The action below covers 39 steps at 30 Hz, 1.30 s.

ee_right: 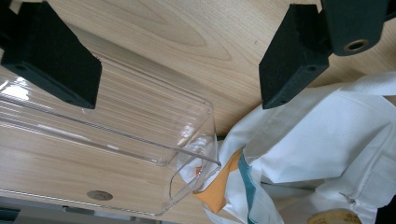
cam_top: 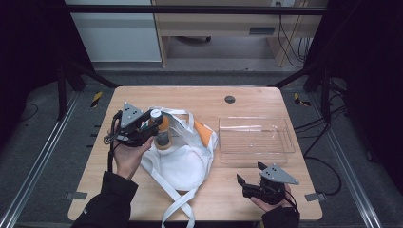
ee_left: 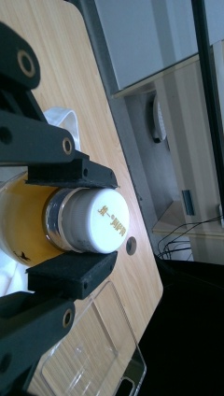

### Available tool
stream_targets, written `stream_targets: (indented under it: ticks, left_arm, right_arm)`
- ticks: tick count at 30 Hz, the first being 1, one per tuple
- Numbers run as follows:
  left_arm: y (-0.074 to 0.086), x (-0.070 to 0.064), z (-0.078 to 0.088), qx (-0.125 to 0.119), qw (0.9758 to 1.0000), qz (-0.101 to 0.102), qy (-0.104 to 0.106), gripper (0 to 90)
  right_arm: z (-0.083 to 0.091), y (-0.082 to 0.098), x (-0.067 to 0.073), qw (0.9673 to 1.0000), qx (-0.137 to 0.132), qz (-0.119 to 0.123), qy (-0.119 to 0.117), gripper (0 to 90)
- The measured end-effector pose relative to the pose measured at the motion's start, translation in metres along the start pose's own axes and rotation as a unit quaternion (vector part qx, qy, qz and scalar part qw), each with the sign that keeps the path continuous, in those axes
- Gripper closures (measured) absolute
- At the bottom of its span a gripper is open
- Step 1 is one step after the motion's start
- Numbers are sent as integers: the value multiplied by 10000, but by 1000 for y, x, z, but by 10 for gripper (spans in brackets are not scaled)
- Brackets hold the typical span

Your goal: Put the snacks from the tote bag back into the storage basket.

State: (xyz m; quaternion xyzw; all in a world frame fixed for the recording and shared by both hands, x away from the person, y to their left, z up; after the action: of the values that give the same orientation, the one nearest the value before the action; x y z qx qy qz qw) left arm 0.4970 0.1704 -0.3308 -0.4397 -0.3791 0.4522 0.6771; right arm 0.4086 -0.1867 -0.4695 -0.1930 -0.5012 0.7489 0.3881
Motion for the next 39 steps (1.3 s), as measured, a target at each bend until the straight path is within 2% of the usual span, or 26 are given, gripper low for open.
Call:
stream_targets:
  ticks: [17,39]
  left_arm:
    - [-24,-25,13,-132,9997,-80,207,585]
    - [-43,-65,5,-270,9977,-173,597,585]
  right_arm:
    - [0,0,0,10000,0,6,-4,135]
    - [0,0,0,10000,3,-18,-27,134]
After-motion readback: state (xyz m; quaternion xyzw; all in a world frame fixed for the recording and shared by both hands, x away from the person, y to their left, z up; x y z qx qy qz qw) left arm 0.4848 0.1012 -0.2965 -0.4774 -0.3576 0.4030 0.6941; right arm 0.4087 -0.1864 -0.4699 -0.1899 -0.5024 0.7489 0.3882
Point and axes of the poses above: each handheld gripper's, and its own axes: z roughly backward along the jaws, y roughly out of its underside, x roughly to its left, the point moved 3 cm from there along -z, roughly forward along the jaws, and after that the axes turned 11 degrees about -y, right-handed, at the moved point
